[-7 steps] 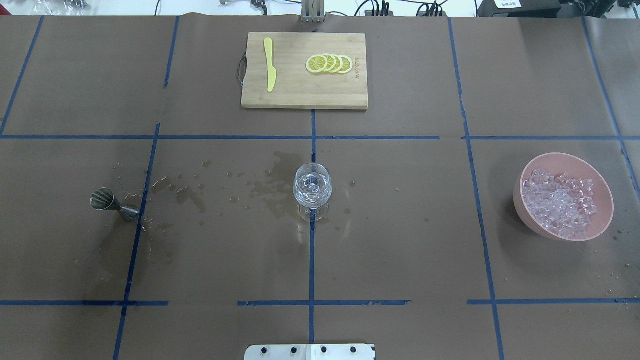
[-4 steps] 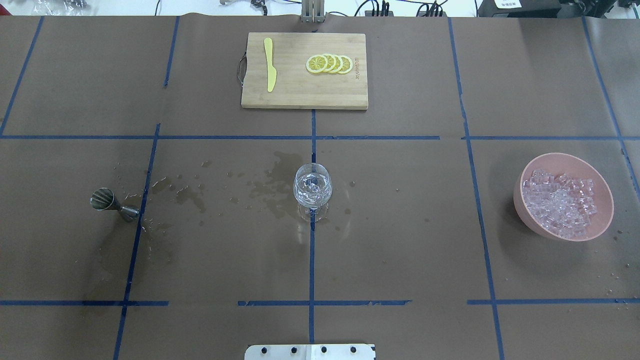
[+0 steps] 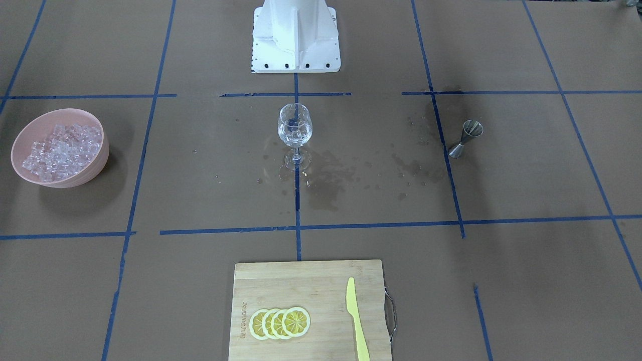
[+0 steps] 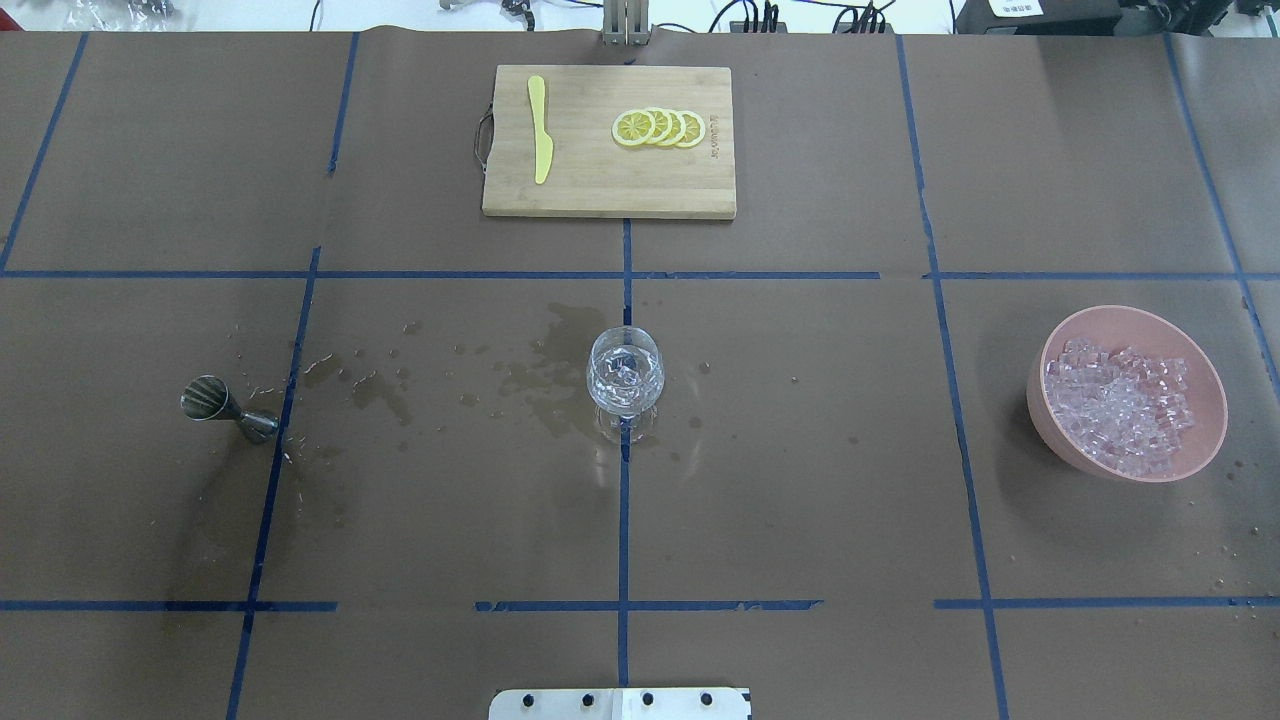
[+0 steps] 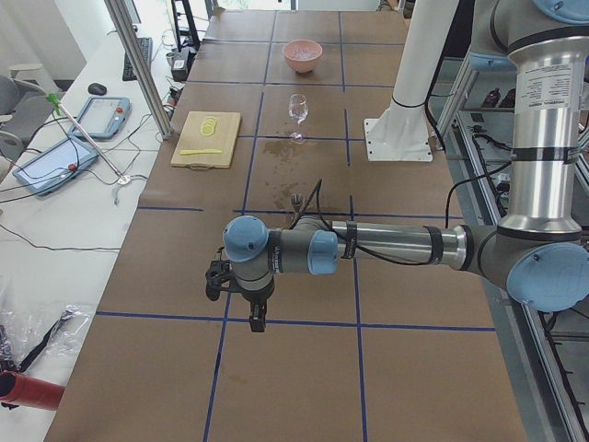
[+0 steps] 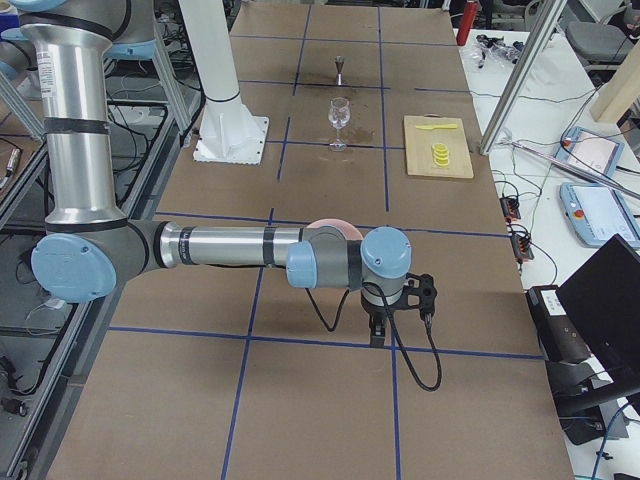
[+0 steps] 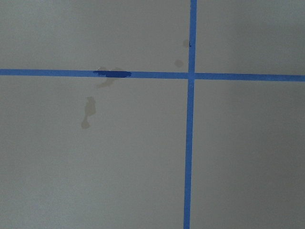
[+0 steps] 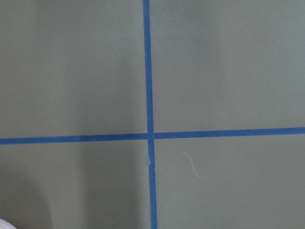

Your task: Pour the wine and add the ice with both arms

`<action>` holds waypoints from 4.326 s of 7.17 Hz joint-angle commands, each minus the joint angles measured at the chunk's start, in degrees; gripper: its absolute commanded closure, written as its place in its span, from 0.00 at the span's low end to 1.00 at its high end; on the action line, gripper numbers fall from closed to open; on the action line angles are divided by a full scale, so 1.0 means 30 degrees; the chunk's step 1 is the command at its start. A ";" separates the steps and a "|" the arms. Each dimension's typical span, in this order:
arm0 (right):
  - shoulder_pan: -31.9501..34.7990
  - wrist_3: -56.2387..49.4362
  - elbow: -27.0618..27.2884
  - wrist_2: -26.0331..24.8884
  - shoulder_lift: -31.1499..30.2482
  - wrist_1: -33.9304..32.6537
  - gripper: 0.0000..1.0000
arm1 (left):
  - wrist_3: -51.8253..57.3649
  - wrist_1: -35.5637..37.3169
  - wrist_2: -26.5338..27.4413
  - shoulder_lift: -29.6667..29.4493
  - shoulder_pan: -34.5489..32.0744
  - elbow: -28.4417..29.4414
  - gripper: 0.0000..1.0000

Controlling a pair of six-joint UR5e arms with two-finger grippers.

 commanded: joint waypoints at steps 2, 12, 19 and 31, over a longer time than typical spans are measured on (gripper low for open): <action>0.0000 0.0241 0.0373 -0.0083 -0.1916 0.2631 0.00 | 0.0027 -0.0061 0.0001 -0.0064 0.0000 -0.0031 0.00; -0.0850 0.0243 0.0373 -0.0991 -0.1568 0.0972 0.00 | -0.0032 -0.0031 -0.0029 -0.0064 -0.0029 -0.0002 0.00; -0.0850 0.0040 0.0169 -0.0904 -0.1655 0.1176 0.00 | -0.0002 -0.0090 -0.0058 -0.0327 0.0000 -0.0090 0.00; -0.0821 0.0038 0.0314 -0.0523 -0.1744 0.1265 0.00 | -0.0002 -0.0090 -0.0058 -0.0386 0.0000 -0.0119 0.00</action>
